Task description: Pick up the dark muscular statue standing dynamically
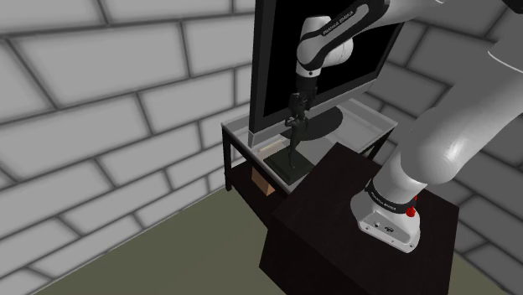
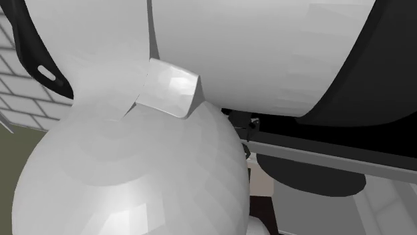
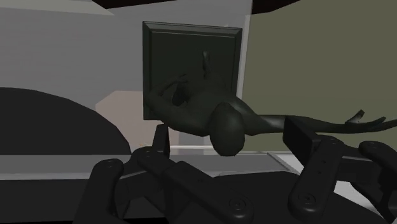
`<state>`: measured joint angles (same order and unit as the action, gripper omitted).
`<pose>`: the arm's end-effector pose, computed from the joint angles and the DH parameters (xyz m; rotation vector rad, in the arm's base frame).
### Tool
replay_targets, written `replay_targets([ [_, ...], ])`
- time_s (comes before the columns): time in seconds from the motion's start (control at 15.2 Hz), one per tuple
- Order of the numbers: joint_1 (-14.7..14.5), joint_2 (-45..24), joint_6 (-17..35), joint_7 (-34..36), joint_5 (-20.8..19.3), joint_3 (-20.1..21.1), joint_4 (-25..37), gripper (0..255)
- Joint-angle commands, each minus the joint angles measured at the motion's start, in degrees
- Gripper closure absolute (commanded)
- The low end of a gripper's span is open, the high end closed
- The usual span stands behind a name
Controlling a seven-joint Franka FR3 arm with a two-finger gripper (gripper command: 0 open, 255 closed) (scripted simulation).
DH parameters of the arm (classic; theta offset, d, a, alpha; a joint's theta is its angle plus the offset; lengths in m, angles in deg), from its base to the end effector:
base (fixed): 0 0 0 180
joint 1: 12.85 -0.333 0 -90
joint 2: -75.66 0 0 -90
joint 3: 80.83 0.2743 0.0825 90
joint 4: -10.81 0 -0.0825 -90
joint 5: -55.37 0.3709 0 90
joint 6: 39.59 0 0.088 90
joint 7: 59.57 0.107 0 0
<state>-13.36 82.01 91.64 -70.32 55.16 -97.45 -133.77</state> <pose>0.4179 -0.1181 0.2742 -3.0759 0.1343 0.1797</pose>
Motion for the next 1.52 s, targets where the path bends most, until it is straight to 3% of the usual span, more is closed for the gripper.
replay_targets([
  [0.0, 0.0, -0.5, 0.6, -0.2, 0.2, 0.0, -0.1, 0],
  [0.07, 0.0, -0.5, 0.6, -0.2, 0.2, 0.0, -0.1, 0],
  [0.13, 0.0, -0.5, 0.6, -0.2, 0.2, 0.0, -0.1, 255],
  [0.73, 0.0, -0.5, 0.6, -0.2, 0.2, 0.0, -0.1, 255],
  [1.45, 0.3, 5.8, -8.8, 1.6, -1.7, 0.6, 3.3, 255],
])
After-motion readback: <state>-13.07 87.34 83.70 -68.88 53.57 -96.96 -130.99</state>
